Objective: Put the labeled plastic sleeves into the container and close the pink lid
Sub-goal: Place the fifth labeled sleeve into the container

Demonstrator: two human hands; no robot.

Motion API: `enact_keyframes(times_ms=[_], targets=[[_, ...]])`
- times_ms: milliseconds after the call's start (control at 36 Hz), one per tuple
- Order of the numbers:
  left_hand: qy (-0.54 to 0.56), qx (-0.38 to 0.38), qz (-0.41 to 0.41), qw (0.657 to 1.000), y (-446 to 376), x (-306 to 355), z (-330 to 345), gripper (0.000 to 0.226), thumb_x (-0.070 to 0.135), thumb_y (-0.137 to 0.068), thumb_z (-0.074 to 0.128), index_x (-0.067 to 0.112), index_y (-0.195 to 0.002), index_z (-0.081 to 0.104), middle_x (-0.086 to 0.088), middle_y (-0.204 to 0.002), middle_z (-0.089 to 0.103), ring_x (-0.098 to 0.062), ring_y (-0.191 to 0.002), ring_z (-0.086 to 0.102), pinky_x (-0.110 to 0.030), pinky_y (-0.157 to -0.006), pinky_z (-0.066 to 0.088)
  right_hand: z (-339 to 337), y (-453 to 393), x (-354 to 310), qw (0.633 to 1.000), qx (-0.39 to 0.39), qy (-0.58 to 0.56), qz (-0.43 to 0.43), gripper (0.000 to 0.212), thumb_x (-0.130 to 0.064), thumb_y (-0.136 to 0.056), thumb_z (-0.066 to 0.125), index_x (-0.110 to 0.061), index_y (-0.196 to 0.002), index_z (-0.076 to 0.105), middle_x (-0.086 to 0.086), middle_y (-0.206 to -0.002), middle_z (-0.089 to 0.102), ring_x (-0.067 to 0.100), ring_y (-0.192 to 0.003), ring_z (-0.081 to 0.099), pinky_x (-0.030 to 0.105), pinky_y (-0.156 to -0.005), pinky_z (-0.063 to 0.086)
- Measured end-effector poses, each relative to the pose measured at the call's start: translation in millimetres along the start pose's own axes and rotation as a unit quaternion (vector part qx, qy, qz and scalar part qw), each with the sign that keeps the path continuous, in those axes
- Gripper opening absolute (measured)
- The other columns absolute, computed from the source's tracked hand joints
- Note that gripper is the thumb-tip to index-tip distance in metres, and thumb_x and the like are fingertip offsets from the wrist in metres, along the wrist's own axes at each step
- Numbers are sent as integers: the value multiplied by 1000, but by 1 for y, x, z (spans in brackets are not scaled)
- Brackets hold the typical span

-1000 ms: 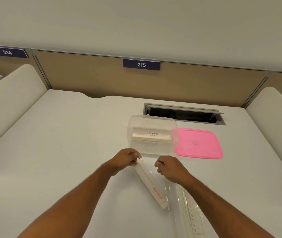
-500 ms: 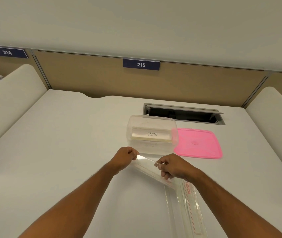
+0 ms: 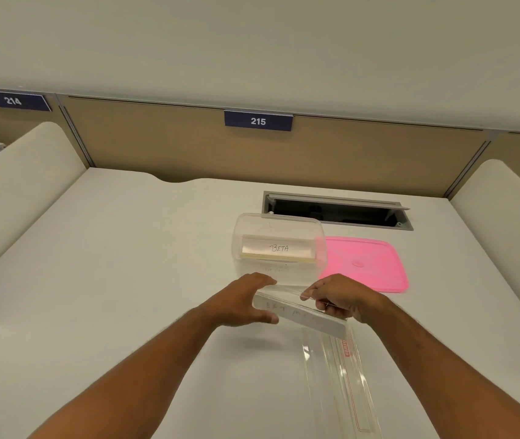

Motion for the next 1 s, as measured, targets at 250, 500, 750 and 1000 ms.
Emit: enact_keyframes(times_ms=[250,500,750,1000], targets=[[-91,32,87,991,1,16,-3,79,43,-73,84,27,-141,46,9,-138,53,-9,-126,45,-22,-105,36,0,0,10,999,-17,26,43,19,-32,-86,72,-18,-96,81,-1,-77,67,13,-66,59,24,-59,46],[-99,44,83,991,-1,20,-12,66,42,-74,82,29,-132,53,12,-124,58,-5,-113,51,-22,-93,45,-8,-2,-10,993,1,106,-59,22,-19,-97,55,-17,-97,76,4,-86,73,14,-72,61,24,-61,48],[-96,90,75,989,-2,20,-28,68,50,-74,79,29,-133,53,12,-126,59,-6,-115,51,-19,-93,42,-26,1,-48,959,47,231,-159,23,-34,-103,49,-22,-104,69,-12,-96,66,1,-84,61,18,-66,43],[-112,141,72,981,-11,30,-61,71,54,-74,77,26,-135,53,9,-128,59,-9,-116,52,-24,-94,46,-52,15,-90,891,123,382,-213,53,-75,-83,49,-31,-102,71,-12,-96,68,10,-85,61,36,-78,55]])
Point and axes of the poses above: each hand's wrist, its own y-axis away from the middle knuckle, its own z-axis out of the palm, x = y × z, the point moved 10 cm from there along -y, towards the middle knuckle
